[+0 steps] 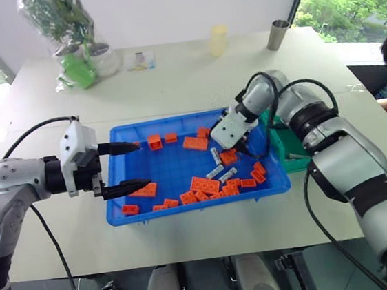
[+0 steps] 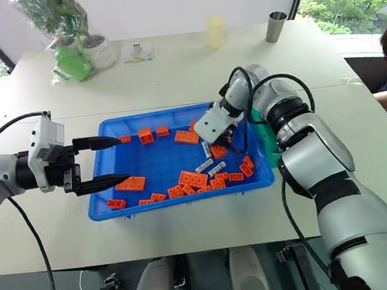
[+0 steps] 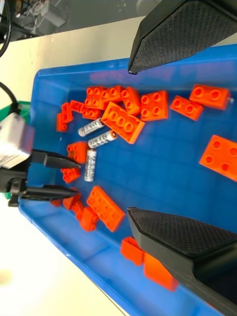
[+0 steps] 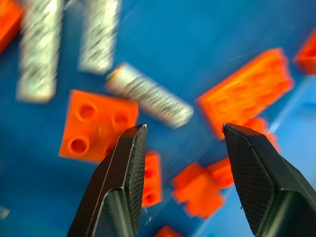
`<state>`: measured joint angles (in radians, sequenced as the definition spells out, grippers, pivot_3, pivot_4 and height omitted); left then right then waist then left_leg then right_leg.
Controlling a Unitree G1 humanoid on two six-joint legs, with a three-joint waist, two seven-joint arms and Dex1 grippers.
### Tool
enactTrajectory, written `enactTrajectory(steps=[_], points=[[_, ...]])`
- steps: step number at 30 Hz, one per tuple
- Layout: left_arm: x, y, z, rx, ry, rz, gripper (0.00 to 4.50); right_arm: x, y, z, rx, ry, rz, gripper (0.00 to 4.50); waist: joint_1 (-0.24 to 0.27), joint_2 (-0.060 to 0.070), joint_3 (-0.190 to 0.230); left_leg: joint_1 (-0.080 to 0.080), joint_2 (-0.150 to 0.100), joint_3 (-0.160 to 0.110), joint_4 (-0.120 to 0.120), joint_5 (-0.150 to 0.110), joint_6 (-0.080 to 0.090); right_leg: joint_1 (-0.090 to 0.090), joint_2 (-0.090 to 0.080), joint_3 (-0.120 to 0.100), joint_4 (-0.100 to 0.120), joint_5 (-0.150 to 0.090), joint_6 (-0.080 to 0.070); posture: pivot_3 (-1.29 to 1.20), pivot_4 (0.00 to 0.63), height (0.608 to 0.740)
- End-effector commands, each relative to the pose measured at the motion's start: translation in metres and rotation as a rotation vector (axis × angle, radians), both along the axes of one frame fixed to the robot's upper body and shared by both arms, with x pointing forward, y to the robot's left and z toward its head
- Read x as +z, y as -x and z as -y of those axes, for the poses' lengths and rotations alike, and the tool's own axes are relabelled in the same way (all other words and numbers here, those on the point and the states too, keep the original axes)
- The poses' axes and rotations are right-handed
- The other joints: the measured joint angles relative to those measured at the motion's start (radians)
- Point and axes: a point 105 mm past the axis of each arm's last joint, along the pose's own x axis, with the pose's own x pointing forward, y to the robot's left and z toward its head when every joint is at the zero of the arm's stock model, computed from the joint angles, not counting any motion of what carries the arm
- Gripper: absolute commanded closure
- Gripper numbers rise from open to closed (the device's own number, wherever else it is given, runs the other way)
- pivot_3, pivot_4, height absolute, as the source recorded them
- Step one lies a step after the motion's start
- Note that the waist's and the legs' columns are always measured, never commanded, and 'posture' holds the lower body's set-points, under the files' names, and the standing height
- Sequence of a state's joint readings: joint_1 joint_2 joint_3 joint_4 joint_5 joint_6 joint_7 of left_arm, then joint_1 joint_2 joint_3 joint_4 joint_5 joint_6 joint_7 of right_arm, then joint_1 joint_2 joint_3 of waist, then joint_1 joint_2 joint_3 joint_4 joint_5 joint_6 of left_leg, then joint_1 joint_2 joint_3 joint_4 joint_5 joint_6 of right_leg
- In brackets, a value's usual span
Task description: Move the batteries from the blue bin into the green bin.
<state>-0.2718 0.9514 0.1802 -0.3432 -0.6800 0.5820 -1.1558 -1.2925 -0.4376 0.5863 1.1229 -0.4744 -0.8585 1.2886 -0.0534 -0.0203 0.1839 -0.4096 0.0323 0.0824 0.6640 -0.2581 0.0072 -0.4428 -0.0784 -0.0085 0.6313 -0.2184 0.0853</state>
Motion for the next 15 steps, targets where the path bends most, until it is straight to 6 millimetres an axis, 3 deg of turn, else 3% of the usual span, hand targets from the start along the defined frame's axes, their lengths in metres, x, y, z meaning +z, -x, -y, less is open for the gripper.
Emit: enactTrajectory(steps=[1,15], points=[[0.009,0.002,0.003,-0.015,0.004,0.044,0.0,0.019,-0.004,-0.01,0.084,0.007,0.114,2.0,-0.003,0.001,0.0,0.0,0.0,0.0,0.0,0.0,0.0,0.0,0.0,0.0,0.0,0.0,0.0,0.0,0.15,0.736],[0.01,0.001,0.001,-0.002,0.004,0.051,0.0,-0.005,0.005,-0.018,0.194,0.031,0.111,2.0,0.007,0.0,0.0,0.0,0.0,0.0,0.0,0.0,0.0,0.0,-0.001,0.0,0.0,0.0,0.0,0.0,0.15,0.736]])
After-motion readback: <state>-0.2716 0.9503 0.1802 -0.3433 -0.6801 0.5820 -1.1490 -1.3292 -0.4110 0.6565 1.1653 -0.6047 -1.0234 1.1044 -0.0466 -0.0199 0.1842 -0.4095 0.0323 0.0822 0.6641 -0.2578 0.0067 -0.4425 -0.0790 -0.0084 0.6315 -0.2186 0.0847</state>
